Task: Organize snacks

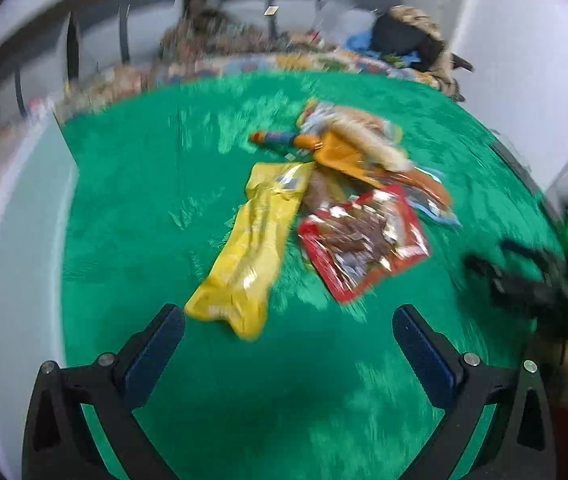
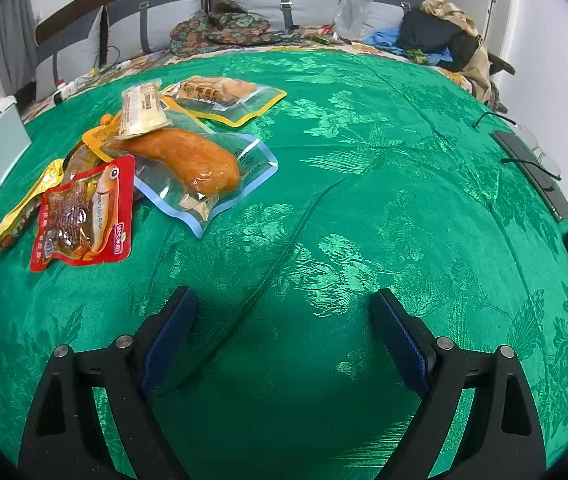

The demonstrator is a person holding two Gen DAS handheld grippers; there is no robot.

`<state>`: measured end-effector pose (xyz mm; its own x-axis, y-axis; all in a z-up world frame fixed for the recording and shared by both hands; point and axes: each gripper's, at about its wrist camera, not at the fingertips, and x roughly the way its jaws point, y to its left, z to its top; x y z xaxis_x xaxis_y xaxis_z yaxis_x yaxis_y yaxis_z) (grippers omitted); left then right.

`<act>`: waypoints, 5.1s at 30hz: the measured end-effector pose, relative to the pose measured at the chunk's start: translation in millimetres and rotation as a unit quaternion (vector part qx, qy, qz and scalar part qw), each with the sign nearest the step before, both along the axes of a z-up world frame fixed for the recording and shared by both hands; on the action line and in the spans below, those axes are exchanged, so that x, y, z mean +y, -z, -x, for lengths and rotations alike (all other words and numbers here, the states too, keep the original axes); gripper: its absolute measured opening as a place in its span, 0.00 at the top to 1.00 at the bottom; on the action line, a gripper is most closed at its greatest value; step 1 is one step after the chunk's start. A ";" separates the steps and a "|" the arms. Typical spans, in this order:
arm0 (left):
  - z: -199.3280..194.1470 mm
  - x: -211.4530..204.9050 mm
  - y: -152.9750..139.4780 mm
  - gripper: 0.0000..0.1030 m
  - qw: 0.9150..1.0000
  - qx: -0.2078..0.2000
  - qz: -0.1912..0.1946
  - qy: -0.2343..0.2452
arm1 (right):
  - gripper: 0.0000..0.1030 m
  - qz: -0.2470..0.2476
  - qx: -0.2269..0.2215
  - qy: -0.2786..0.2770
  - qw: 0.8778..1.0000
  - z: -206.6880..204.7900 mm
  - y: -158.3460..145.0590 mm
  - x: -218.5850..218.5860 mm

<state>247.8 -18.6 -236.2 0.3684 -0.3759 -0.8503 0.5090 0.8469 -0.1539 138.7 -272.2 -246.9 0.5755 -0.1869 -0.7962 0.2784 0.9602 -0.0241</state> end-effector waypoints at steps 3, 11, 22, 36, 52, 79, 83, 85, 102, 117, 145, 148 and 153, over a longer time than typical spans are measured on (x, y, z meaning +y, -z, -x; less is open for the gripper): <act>-37.0 -10.5 36.4 0.06 0.997 0.070 0.002 -0.018 | 0.11 0.000 0.000 0.000 1.000 0.0 -0.1 0.1; -48.3 -1.4 49.4 0.48 0.993 0.022 -0.051 -0.102 | 0.11 0.000 0.000 0.000 1.000 0.0 -0.1 0.4; 67.7 34.2 52.2 0.06 0.996 0.051 -0.021 -0.069 | 0.11 0.000 0.000 0.000 1.000 -0.2 -0.3 0.7; 59.1 18.4 61.0 0.00 0.993 -0.021 -0.070 -0.094 | 0.10 -0.002 -0.001 -0.001 1.000 -0.1 0.7 1.5; -46.6 -14.9 64.6 0.00 0.992 -0.068 -0.046 -0.095 | 0.07 0.000 0.002 0.016 1.000 -52.0 2.7 8.3; -46.6 -14.6 63.8 0.00 0.992 -0.068 -0.046 -0.096 | 0.07 -0.001 0.002 0.015 1.000 -52.1 2.2 8.5; -46.2 -14.6 63.9 0.00 0.992 -0.068 -0.046 -0.096 | 0.07 -0.001 0.002 0.015 1.000 -52.0 2.2 8.5; -46.1 -14.5 64.0 0.00 0.992 -0.068 -0.046 -0.096 | 0.07 -0.001 0.002 0.015 1.000 -51.8 2.3 8.5; -45.7 -14.5 63.9 0.00 0.992 -0.068 -0.046 -0.096 | 0.07 -0.001 0.002 0.015 1.000 -51.9 2.1 8.9; -45.6 -14.4 63.6 0.00 0.992 -0.068 -0.046 -0.097 | 0.07 -0.001 0.002 0.015 1.000 -52.0 2.3 9.1; -45.6 -14.3 63.2 0.00 0.992 -0.067 -0.047 -0.097 | 0.07 -0.001 0.002 0.015 1.000 -52.0 2.3 9.3; -45.5 -14.3 63.1 0.00 0.992 -0.067 -0.047 -0.097 | 0.07 -0.001 0.002 0.015 1.000 -52.0 2.3 9.4; -45.4 -14.1 63.1 0.00 0.992 -0.067 -0.047 -0.097 | 0.07 -0.001 0.002 0.015 1.000 -51.9 2.3 9.5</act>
<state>293.2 -32.7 -299.3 0.5387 -0.2094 -0.8161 0.3465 0.9380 -0.0120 190.6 -262.6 -249.3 0.5671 -0.2026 -0.7984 0.3069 0.9515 -0.0235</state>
